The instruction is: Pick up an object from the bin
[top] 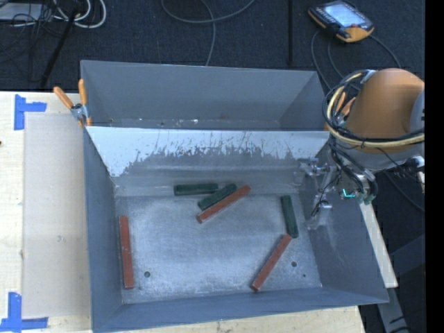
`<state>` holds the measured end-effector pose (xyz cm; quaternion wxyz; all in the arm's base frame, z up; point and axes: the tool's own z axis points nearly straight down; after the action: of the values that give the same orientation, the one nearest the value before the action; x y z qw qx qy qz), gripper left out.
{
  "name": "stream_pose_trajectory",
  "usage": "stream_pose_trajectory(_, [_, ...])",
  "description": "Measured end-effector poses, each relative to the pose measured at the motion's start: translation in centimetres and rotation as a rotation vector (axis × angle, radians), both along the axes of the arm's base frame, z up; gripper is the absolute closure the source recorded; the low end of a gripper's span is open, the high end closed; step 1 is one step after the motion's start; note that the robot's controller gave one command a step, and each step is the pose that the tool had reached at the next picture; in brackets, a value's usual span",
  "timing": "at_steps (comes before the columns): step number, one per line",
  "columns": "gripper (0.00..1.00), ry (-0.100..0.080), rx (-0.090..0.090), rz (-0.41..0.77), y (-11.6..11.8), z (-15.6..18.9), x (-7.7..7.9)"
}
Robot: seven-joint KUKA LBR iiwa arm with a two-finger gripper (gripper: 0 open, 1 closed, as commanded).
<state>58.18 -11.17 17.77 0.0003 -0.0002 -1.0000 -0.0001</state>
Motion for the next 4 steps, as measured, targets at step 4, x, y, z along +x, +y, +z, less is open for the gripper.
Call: stream_pose_trajectory(4, [0.0, 0.0, -0.001, -0.156, 3.3, -10.9, -6.1])
